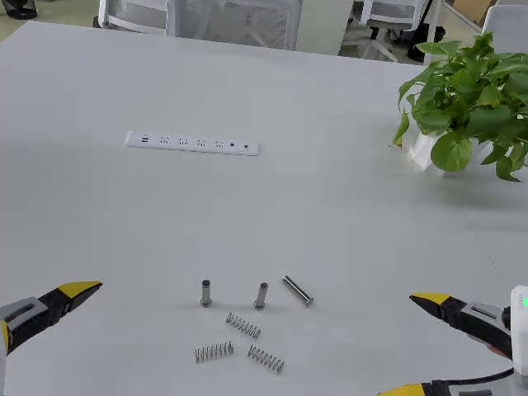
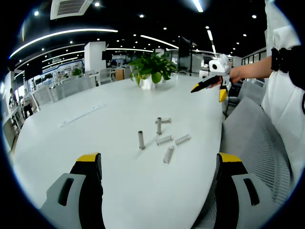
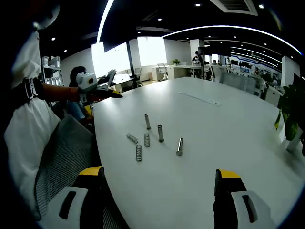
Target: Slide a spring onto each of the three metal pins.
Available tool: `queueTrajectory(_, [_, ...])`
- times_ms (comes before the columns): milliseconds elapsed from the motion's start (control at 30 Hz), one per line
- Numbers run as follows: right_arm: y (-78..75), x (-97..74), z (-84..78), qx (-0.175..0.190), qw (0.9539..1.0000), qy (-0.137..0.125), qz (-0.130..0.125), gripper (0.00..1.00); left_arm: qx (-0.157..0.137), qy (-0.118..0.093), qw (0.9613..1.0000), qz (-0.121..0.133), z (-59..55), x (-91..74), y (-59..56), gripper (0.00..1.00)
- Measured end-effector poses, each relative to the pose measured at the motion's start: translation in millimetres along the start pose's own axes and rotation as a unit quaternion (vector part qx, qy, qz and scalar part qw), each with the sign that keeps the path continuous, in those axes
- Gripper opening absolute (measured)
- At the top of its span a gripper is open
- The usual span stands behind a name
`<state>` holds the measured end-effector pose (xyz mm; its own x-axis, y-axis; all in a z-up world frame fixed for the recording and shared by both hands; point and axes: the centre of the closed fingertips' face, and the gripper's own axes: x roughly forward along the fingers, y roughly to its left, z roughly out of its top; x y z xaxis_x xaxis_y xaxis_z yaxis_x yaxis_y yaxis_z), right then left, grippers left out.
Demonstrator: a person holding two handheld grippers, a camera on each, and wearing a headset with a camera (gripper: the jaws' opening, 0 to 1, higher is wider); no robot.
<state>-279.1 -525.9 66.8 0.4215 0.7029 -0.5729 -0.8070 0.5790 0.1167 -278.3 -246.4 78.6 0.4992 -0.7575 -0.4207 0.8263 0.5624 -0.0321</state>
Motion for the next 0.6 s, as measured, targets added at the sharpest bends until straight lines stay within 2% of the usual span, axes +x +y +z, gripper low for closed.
queueTrajectory(600, [-5.2,4.8,9.4,-0.008,0.9999,0.007,0.006,0.95,-0.004,-0.002,1.0,-0.004,1.1,3.1,2.9,0.99])
